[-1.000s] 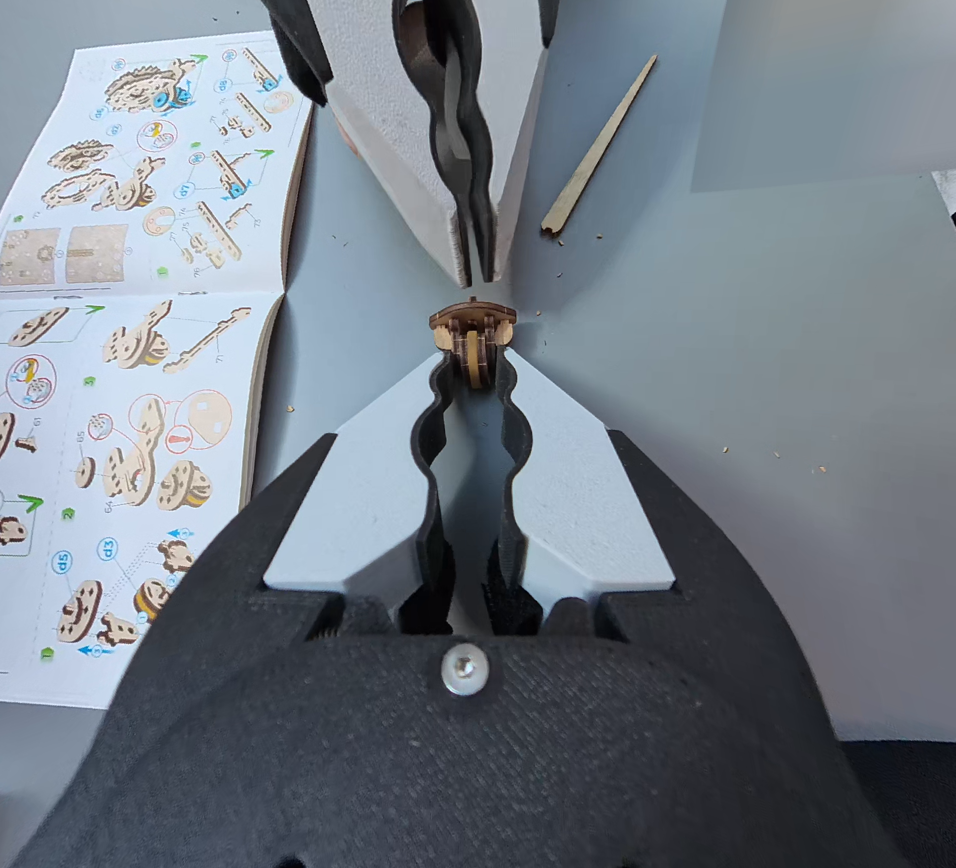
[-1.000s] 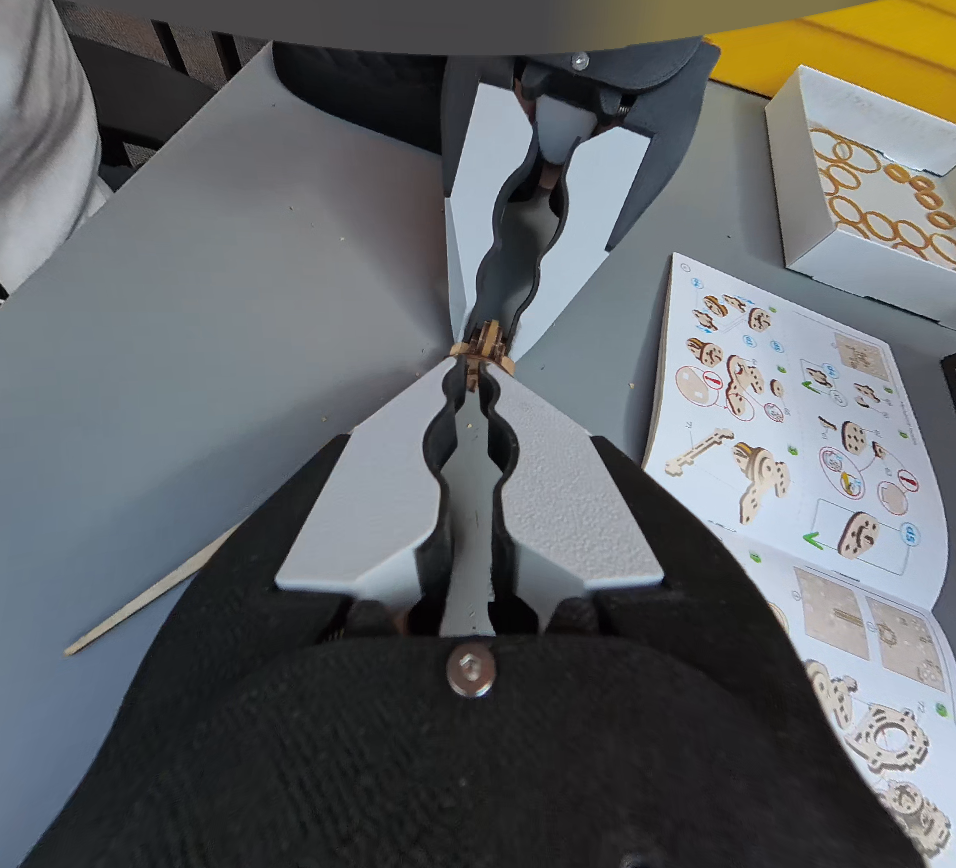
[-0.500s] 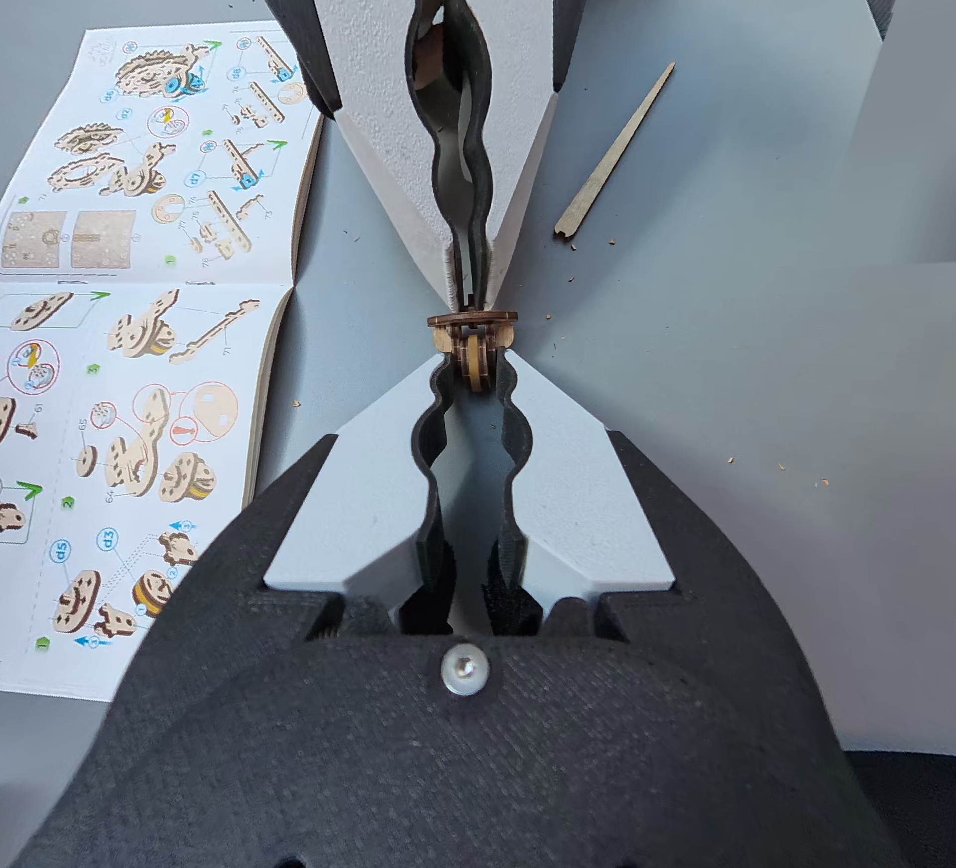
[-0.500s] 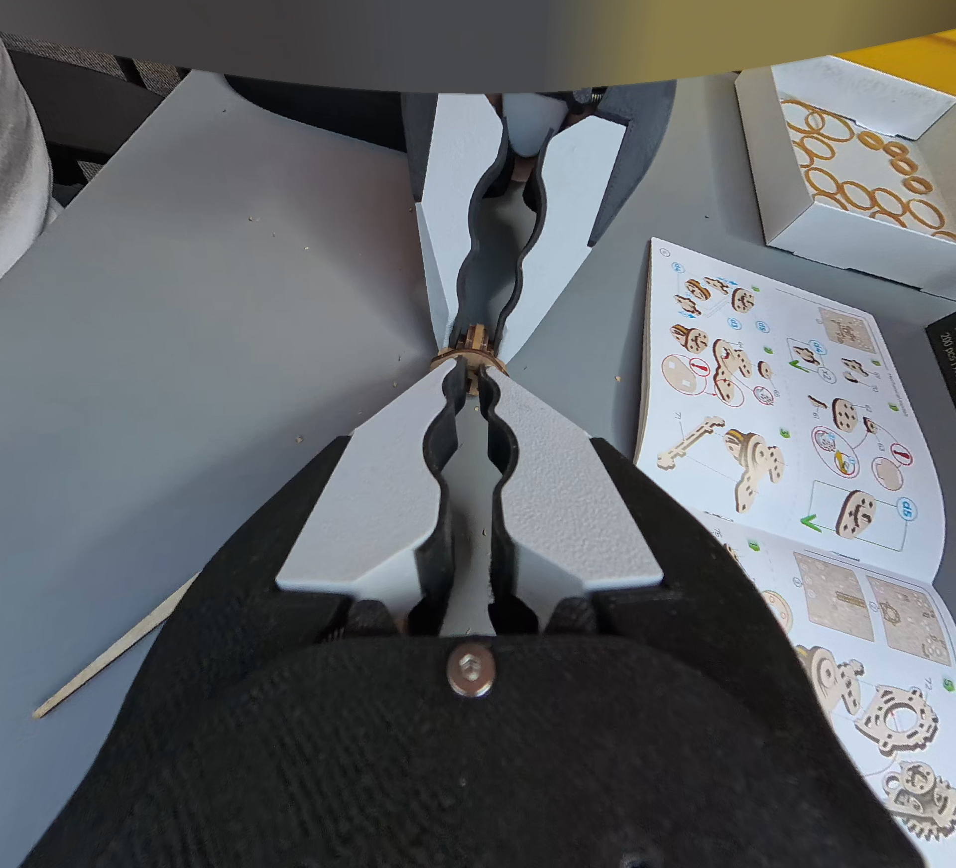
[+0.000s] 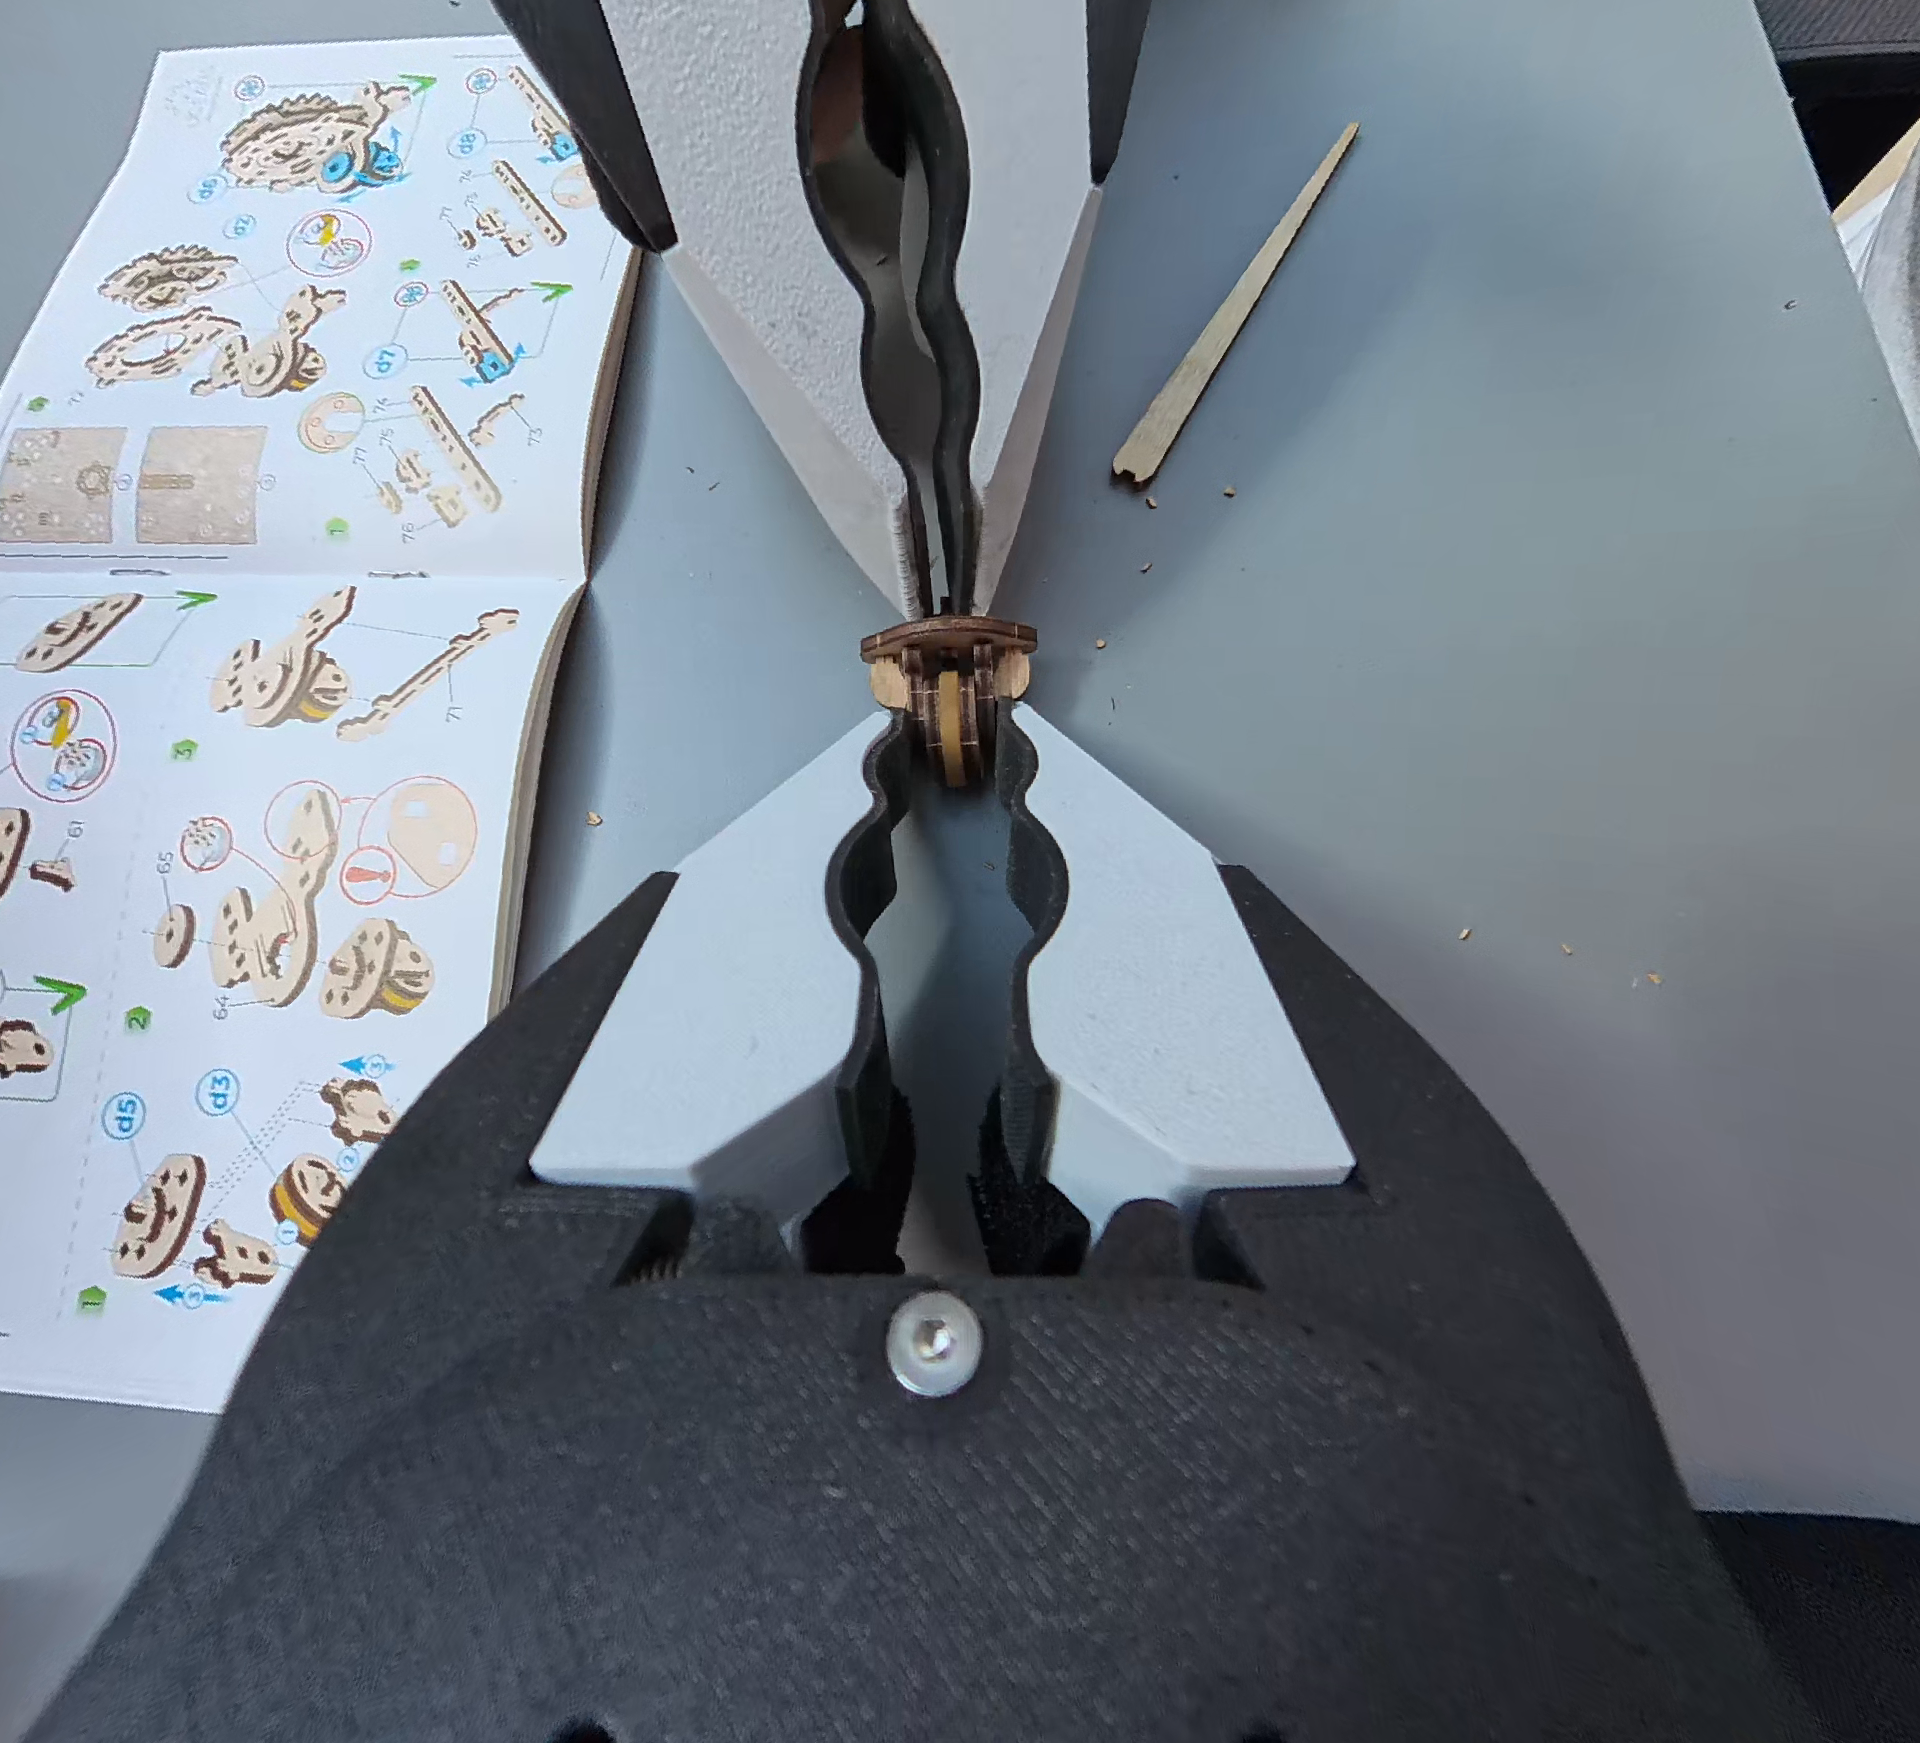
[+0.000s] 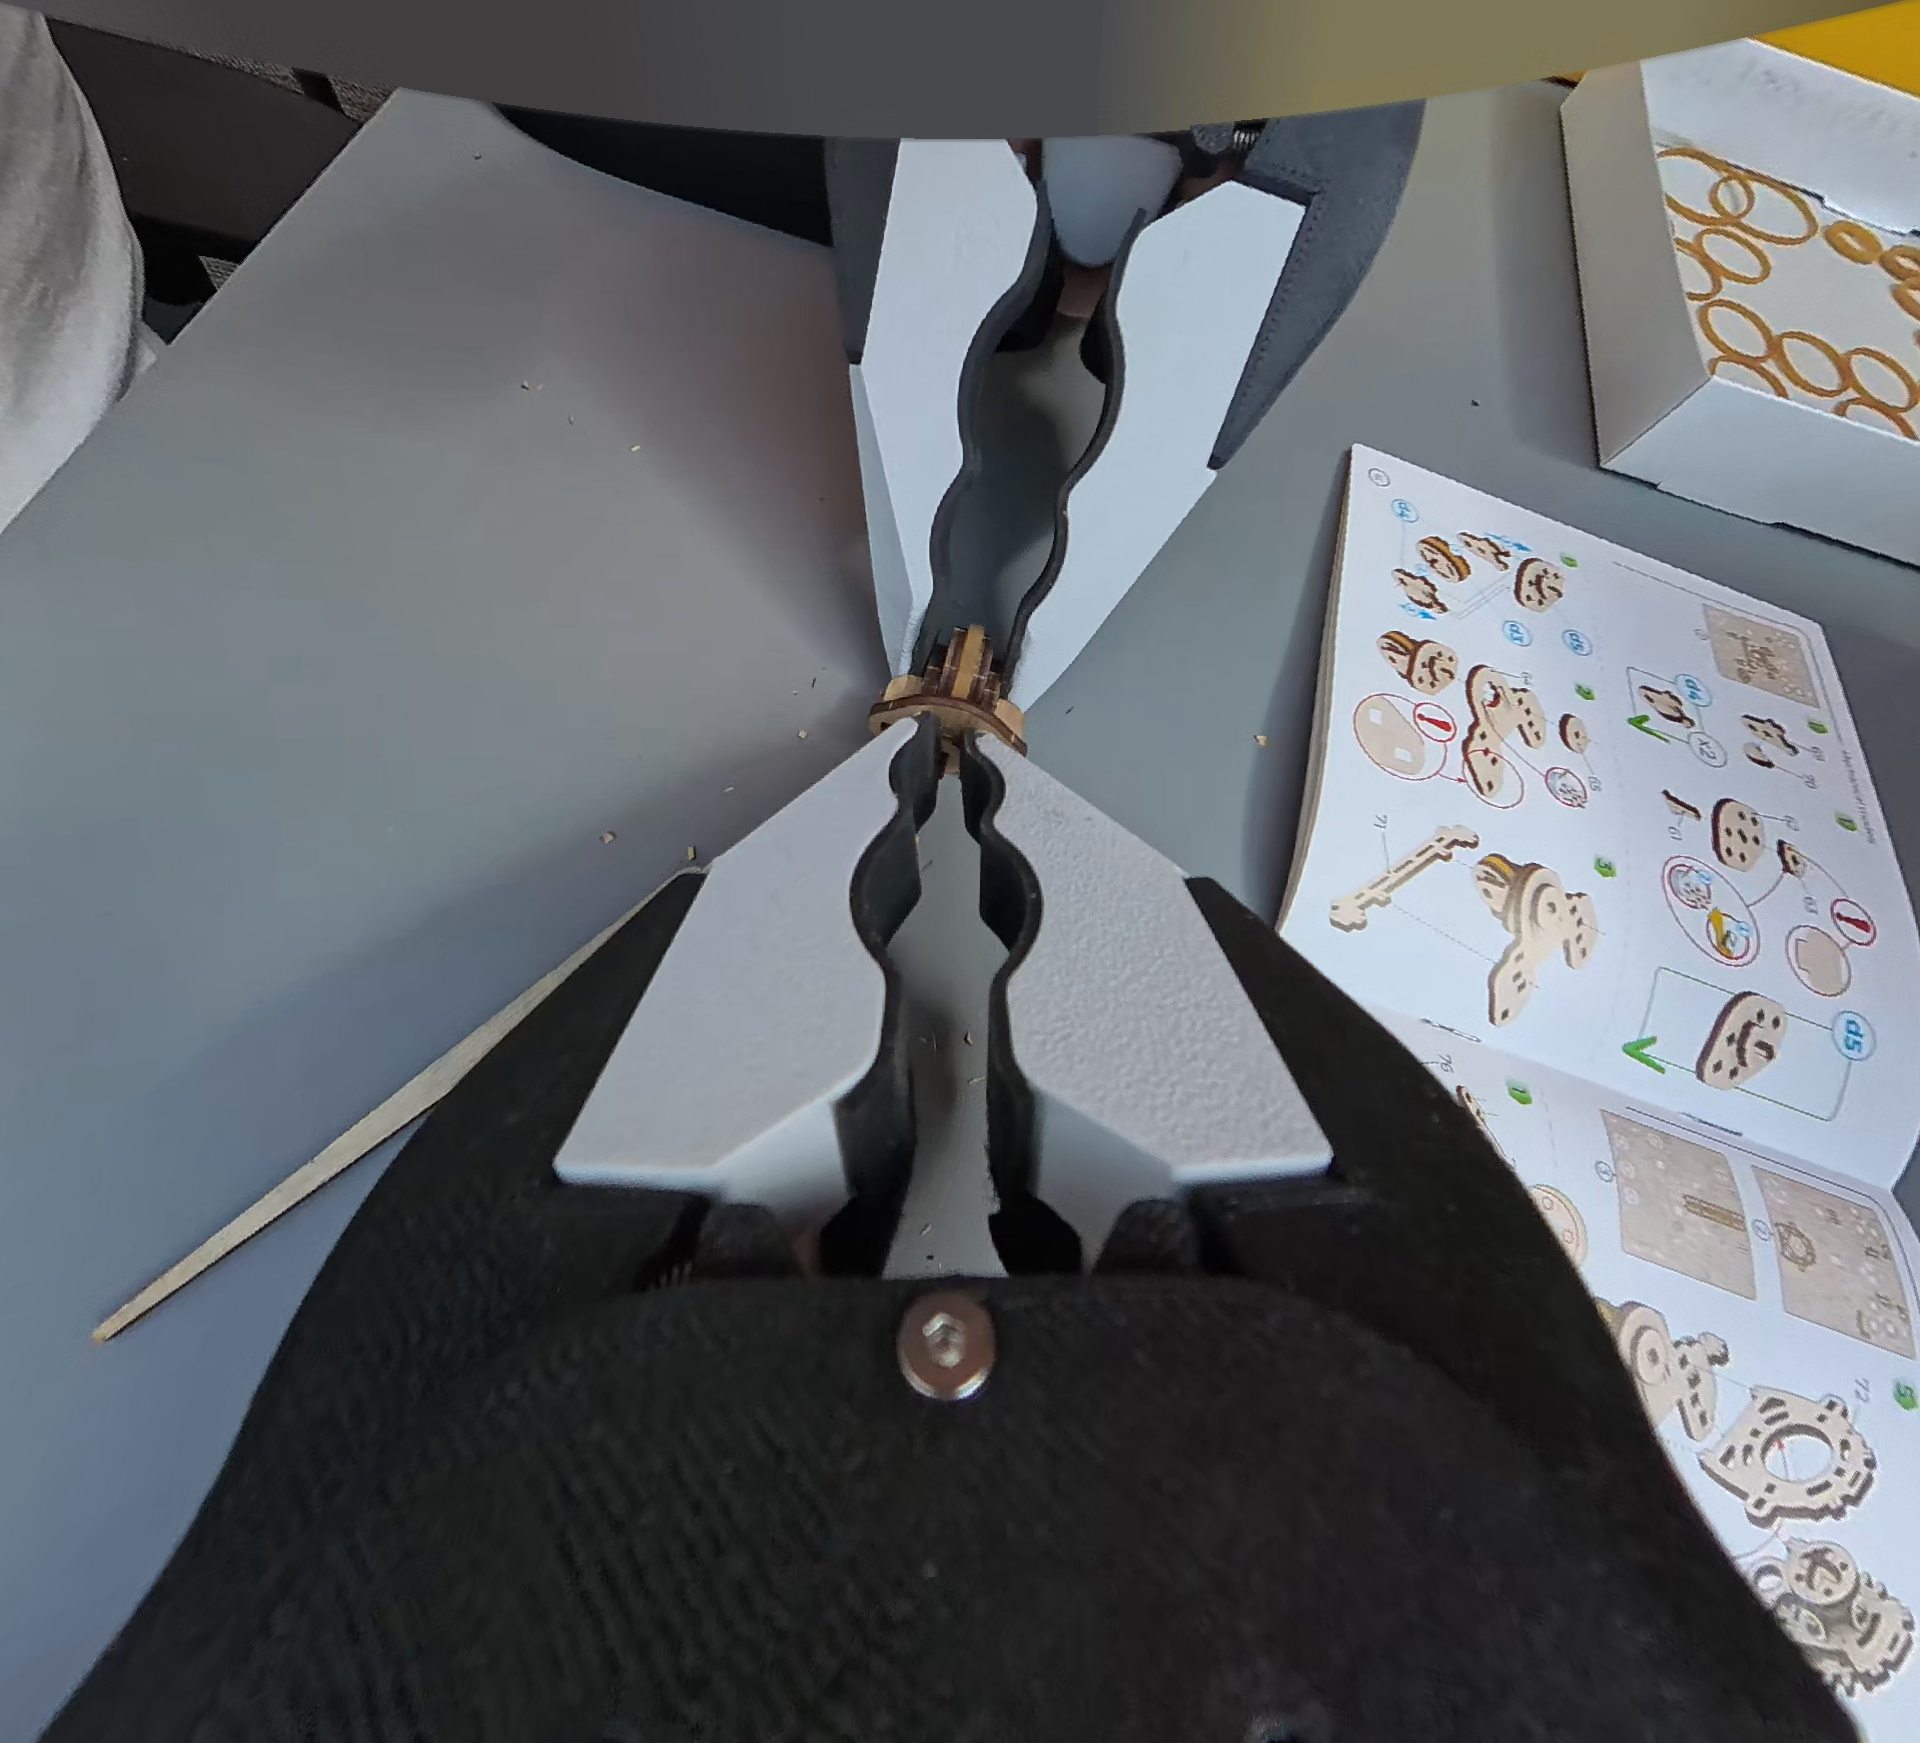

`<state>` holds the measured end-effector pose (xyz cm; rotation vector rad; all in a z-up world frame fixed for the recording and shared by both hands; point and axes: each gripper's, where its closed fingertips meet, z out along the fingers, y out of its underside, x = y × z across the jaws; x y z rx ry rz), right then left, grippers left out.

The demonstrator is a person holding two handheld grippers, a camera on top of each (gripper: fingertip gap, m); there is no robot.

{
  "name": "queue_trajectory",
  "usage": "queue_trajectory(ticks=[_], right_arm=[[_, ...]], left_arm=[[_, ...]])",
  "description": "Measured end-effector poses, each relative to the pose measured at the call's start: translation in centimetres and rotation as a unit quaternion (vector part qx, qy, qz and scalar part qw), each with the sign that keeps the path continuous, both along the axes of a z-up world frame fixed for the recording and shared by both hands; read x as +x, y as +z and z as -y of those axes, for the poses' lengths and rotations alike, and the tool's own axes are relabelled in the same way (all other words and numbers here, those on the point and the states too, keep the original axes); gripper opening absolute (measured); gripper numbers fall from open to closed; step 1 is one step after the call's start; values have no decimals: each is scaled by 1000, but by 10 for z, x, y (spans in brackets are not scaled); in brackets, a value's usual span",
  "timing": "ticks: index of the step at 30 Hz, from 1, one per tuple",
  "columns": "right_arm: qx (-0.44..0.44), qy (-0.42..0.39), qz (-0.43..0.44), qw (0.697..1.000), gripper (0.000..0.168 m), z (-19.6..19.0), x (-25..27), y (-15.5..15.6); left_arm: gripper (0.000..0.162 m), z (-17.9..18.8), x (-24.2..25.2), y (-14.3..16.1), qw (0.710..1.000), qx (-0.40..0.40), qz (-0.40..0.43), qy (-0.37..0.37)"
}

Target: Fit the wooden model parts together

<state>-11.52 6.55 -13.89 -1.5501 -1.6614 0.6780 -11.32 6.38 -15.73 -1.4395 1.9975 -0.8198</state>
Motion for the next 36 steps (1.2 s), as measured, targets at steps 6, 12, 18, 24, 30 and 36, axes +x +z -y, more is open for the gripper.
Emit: queue_trajectory(ticks=[6, 12, 18, 24, 30, 36], right_arm=[[-6, 6, -2, 1000, 1, 0, 2, -3], [20, 9, 7, 1000, 0, -1, 5, -4], [34, 17, 11, 999, 0, 1, 2, -5], [39, 14, 7, 999, 0, 0, 1, -3], [32, 7, 1, 999, 2, -2, 1, -2], [-17, -4, -17, 1000, 2, -3, 0, -1]], left_arm=[[14, 0, 0, 0, 1000, -8, 7, -5], [17, -5, -1, 5, 999, 31, 34, 1], [23, -2, -2, 15, 998, 5, 63, -12], [14, -1, -1, 13, 998, -4, 58, -17], [14, -2, -1, 11, 998, -20, 51, -15], [13, -2, -1, 11, 998, -17, 51, -13]])
